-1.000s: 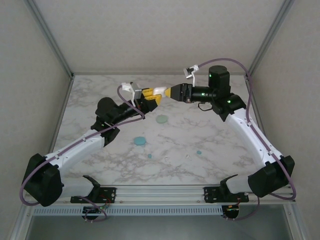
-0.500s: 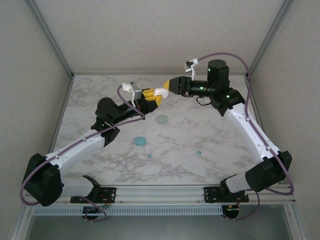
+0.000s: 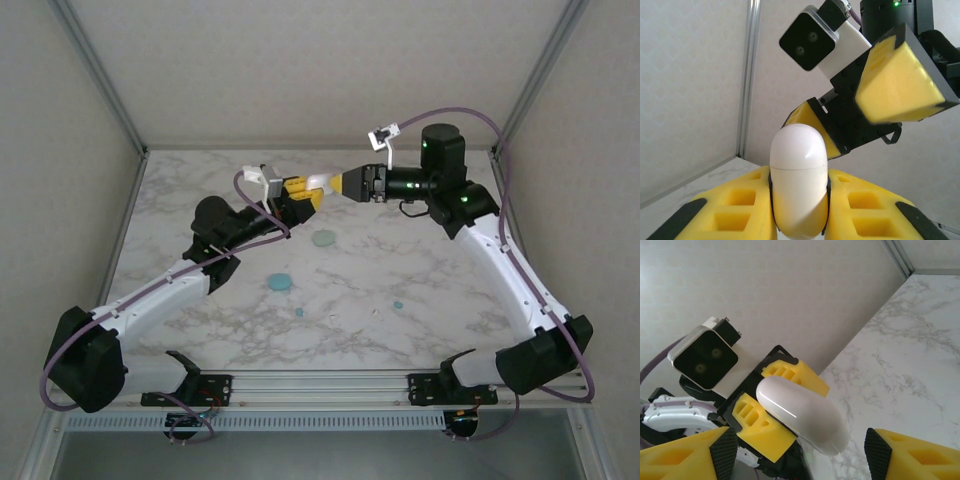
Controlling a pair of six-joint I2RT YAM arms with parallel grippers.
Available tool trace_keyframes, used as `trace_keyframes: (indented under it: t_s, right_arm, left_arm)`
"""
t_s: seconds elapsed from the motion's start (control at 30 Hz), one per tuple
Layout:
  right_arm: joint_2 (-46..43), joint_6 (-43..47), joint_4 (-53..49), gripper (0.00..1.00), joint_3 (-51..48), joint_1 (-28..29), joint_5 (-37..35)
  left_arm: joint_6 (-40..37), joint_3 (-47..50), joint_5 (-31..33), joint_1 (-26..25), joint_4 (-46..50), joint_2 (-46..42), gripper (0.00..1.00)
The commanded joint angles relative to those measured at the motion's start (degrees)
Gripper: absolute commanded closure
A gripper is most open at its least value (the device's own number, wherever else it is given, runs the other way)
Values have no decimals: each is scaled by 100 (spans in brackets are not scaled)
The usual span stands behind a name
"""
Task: Insert wireless bluetooth earbuds into charging case
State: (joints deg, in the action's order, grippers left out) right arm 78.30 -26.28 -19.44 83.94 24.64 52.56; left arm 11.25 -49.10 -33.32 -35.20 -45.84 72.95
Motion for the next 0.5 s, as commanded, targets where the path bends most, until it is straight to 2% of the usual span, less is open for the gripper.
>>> trace_keyframes:
  t_s: [0.0,0.23,0.4,0.47]
  right_arm:
    - [68,103,-161,30,-49,23,-141]
    - [253,-213,247,34,-42,23,-150]
    - [257,-114,150,35,-14,23,-301]
    - [258,-26,-25,35,28,24,-587]
  left_arm:
    - [150,-36,-68,-40,-357,-11,91]
    - [115,-91,-218,-39,-258,-18,91]
    - [209,-111,-262,-40,-319,25,91]
    - [255,-126,-301,-48,-388,44,91]
